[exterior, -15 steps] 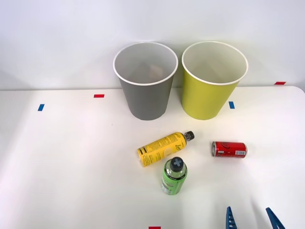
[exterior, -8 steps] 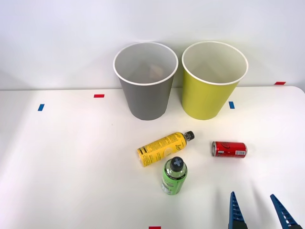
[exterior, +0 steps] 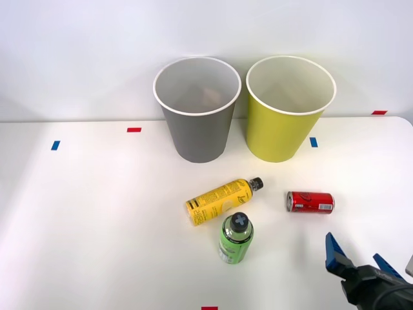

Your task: Put cans in the gray bin, plastic bottles in the light green bin

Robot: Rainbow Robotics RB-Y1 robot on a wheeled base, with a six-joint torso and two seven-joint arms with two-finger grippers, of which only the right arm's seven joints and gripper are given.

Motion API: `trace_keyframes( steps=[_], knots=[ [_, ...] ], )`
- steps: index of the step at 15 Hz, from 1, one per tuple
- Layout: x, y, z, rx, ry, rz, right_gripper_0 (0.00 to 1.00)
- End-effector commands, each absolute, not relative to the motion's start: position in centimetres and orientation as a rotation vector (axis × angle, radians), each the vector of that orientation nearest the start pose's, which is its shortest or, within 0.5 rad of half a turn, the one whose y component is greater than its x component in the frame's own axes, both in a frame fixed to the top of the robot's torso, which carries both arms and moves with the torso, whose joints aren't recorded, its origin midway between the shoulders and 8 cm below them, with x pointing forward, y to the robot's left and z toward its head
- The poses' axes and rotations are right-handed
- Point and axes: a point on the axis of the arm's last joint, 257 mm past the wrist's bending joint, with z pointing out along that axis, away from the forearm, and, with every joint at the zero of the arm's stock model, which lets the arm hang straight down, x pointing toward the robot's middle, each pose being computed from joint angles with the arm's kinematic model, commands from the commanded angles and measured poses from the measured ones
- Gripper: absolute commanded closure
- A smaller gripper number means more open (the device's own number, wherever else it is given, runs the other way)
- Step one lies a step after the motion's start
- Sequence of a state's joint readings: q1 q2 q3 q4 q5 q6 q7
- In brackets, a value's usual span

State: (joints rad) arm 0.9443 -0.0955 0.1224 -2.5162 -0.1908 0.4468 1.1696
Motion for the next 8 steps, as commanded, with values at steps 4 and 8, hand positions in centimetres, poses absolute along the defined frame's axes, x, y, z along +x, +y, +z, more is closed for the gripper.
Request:
trace_keyframes(
  steps=[4,8],
  knots=[
    [30.1,-27.9,-24.3,1.068,1.997,0.471,0.0],
    [31.9,-27.3,-23.6,1.369,1.951,0.59,0.0]
  ],
)
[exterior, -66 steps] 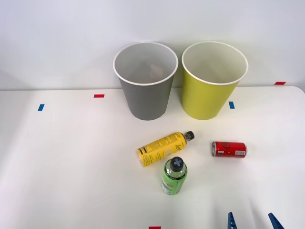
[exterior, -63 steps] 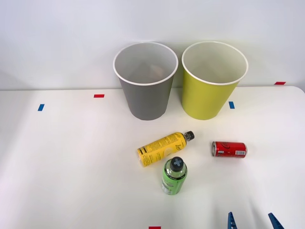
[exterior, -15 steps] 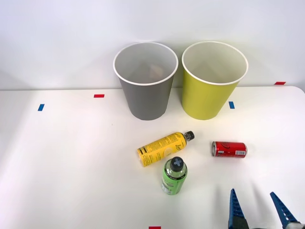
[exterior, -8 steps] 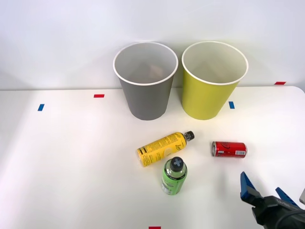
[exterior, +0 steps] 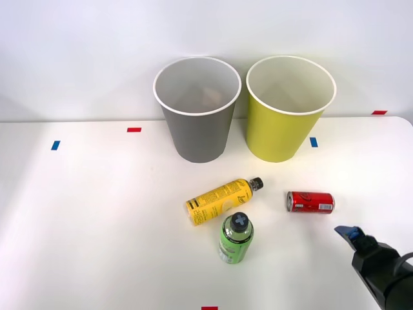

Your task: Put cans in the gray bin, plastic bottles in the light green bin

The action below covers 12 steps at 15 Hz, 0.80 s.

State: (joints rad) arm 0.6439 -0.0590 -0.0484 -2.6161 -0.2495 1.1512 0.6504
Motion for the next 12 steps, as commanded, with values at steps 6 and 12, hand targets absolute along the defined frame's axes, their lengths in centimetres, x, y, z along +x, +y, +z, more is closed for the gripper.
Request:
trace_keyframes(
  steps=[6,12],
  knots=[
    [36.3,-24.7,-18.6,1.598,1.759,0.853,0.0],
    [38.2,-25.3,-20.0,1.728,1.791,0.783,0.0]
  ],
)
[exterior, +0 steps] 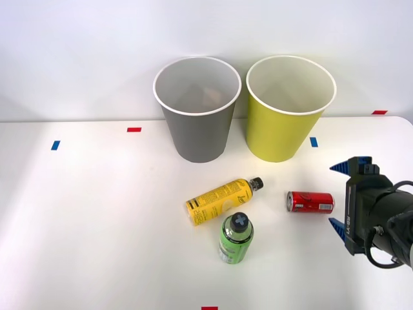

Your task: Put cans in the gray bin, plastic bottles in the light green bin

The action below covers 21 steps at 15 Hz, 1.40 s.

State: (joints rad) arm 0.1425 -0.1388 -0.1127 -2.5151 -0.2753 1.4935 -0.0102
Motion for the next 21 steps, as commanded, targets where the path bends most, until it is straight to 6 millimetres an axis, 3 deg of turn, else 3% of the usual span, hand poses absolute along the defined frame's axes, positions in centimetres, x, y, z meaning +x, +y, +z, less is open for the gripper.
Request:
trace_keyframes(
  steps=[1,3,7,11,21],
  knots=[
    [37.7,-25.4,-20.2,1.782,1.791,0.757,0.0],
    [37.8,-25.0,-20.2,1.861,1.766,0.761,0.0],
    [40.7,-25.6,-22.1,1.936,1.766,0.692,0.0],
    [41.9,-26.2,-24.3,1.961,1.785,0.577,0.0],
    [44.4,-24.6,-27.6,2.037,1.817,0.461,0.0]
  ],
)
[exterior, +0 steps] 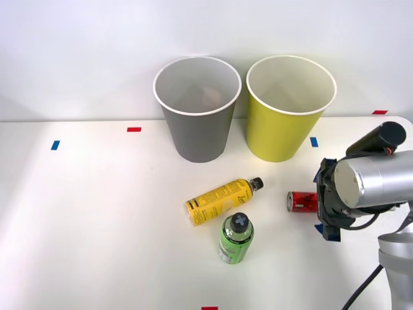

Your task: Put cans in the gray bin, plastic bottles in the light green bin

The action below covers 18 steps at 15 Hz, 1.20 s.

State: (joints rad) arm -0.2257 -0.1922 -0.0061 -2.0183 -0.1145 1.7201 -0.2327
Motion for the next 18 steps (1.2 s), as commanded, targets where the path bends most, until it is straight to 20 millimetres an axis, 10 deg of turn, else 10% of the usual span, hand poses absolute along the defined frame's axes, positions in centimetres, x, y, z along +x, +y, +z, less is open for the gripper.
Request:
trace_keyframes(
  steps=[1,13,16,18],
  knots=[
    [44.6,-24.6,-27.9,-2.591,-2.304,-0.573,0.0],
    [45.4,-25.2,-30.3,-2.594,-2.364,-0.479,0.0],
    [45.3,-25.2,-30.3,-2.576,-2.444,-0.428,1.0],
    [45.3,-24.9,-30.4,-2.556,-2.467,-0.423,1.0]
  ],
)
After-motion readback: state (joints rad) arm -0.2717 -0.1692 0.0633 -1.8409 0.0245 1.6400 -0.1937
